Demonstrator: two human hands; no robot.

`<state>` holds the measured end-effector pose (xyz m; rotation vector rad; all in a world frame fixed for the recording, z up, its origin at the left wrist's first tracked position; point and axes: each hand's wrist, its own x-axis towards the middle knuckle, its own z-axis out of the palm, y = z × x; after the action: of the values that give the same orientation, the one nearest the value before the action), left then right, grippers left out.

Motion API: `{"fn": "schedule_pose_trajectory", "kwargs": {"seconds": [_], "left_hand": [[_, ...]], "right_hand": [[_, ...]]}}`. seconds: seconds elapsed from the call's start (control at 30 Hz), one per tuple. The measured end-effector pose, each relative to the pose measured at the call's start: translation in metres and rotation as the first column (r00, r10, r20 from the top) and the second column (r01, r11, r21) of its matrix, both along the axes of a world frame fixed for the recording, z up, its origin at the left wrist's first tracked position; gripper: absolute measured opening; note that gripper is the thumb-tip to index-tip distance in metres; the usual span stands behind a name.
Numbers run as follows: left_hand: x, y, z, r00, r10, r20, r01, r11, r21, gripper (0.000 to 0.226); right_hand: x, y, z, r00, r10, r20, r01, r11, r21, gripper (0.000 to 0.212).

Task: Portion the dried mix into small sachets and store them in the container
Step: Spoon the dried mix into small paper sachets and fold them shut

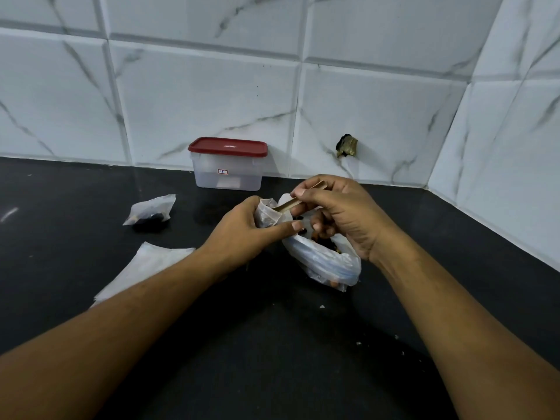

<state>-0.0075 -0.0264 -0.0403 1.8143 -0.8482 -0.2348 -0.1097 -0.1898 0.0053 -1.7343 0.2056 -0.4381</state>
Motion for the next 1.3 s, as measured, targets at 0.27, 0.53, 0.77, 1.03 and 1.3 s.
{"fn": "schedule_pose_trajectory", "kwargs": {"seconds": [0.27, 0.53, 0.77, 1.03, 1.3], "left_hand": [[-0.001, -0.001, 0.000, 0.999, -0.004, -0.052, 0.000, 0.998, -0.060, 0.076], [-0.002, 0.000, 0.001, 0.995, -0.029, -0.095, 0.020, 0.995, -0.101, 0.064], [0.001, 0.001, 0.000, 0.992, -0.065, -0.112, 0.053, 0.993, -0.107, 0.072], [0.003, 0.001, -0.001, 0.992, -0.058, -0.116, 0.047, 0.994, -0.096, 0.069], [0.000, 0.000, 0.000, 0.993, -0.035, -0.114, 0.022, 0.993, -0.113, 0.074]], "right_hand": [[0.000, -0.004, 0.001, 0.996, 0.012, 0.083, -0.013, 1.000, 0.003, 0.014], [0.002, -0.010, -0.001, 0.993, -0.058, 0.098, 0.050, 0.995, 0.084, 0.012], [0.002, -0.016, -0.001, 0.987, -0.129, 0.096, 0.113, 0.981, 0.159, 0.016], [0.001, -0.017, -0.002, 0.992, -0.048, 0.113, 0.031, 0.989, 0.144, 0.012], [0.002, -0.010, -0.002, 0.997, 0.029, 0.076, -0.032, 0.999, 0.040, 0.015]]}}
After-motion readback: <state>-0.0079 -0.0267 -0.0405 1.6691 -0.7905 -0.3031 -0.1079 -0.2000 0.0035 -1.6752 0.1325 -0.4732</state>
